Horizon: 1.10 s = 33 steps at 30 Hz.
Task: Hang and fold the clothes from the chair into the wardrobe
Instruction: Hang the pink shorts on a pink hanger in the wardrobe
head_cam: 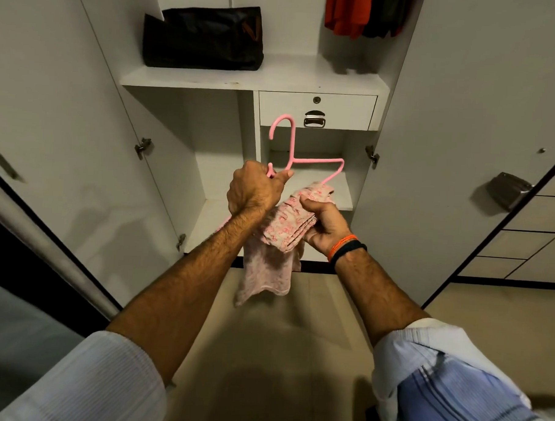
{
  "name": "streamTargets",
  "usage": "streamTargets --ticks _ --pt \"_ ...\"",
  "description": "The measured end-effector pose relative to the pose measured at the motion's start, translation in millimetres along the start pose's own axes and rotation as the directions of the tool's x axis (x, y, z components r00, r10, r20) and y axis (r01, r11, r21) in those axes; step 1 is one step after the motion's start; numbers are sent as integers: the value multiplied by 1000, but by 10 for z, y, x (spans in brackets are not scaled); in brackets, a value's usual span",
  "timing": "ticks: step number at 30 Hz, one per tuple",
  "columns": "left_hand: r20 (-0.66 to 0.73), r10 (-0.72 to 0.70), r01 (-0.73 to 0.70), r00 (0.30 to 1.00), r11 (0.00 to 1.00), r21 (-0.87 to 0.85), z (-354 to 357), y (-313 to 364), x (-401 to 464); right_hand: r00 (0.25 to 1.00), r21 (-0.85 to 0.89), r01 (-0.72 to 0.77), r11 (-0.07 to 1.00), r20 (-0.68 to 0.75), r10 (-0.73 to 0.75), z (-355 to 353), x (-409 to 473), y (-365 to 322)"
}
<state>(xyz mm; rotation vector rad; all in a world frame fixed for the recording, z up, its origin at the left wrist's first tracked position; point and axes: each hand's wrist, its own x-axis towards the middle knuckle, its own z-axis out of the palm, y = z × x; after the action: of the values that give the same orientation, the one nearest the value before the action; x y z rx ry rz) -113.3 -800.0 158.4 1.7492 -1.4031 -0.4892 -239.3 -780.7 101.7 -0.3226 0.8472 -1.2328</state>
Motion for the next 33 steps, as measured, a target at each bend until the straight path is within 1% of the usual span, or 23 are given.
streamTargets --ticks 4,7,11,14,15,16,17,18,19,20,21,22,23,25,26,27,28,30,31,33 --pt "-52 -1 1 999 1000 10 -80 24 -2 987 143 99 985 112 -115 -32 -37 0" --pt "-64 -9 8 998 1000 -14 -150 35 89 969 259 135 956 166 -182 -86 -42 2" --pt "-61 -10 8 998 1000 -28 -227 81 197 954 323 182 929 171 -246 -204 -53 56" --pt "-57 -10 8 998 1000 -27 -243 93 214 966 346 154 926 146 -215 -334 -42 101" --pt "-51 -23 21 998 999 -37 -252 90 223 975 307 135 942 131 -182 -384 -19 117" --pt "-35 -35 33 999 998 -54 -263 83 241 984 212 114 971 110 -140 -426 -2 130" --pt "-11 -42 41 999 996 -74 -277 76 265 994 49 79 996 67 -82 -462 16 139" --pt "15 -43 44 999 995 -89 -291 70 291 1000 -162 4 987 -4 -5 -483 9 140" --pt "38 -36 39 999 995 -96 -309 72 310 992 -359 -107 927 -97 77 -524 29 149" --pt "54 -28 33 998 995 -99 -323 75 321 972 -512 -219 831 -187 141 -542 23 152" --pt "67 -18 24 998 995 -99 -336 82 328 951 -613 -294 733 -263 162 -548 37 147" --pt "79 -8 15 997 995 -94 -340 84 328 943 -670 -308 676 -311 121 -544 52 143" --pt "91 3 5 996 996 -86 -341 89 324 947 -697 -253 671 -322 22 -541 94 123" --pt "107 21 -14 994 997 -73 -345 72 310 942 -712 9 702 -230 -245 -462 139 52" --pt "112 26 -18 993 997 -72 -349 48 309 922 -713 125 690 -173 -346 -390 139 6" --pt "119 29 -20 993 997 -75 -357 26 308 907 -716 187 672 -137 -398 -323 144 -43" --pt "126 32 -22 991 997 -80 -365 5 308 898 -731 219 646 -108 -427 -264 152 -89" --pt "139 47 -35 989 995 -90 -385 -26 312 894 -792 217 571 -74 -442 -180 222 -171" --pt "141 55 -43 988 995 -90 -393 -33 315 901 -821 202 534 -58 -430 -152 271 -201" --pt "142 64 -52 988 995 -87 -398 -43 317 921 -847 182 499 -31 -388 -100 319 -221"
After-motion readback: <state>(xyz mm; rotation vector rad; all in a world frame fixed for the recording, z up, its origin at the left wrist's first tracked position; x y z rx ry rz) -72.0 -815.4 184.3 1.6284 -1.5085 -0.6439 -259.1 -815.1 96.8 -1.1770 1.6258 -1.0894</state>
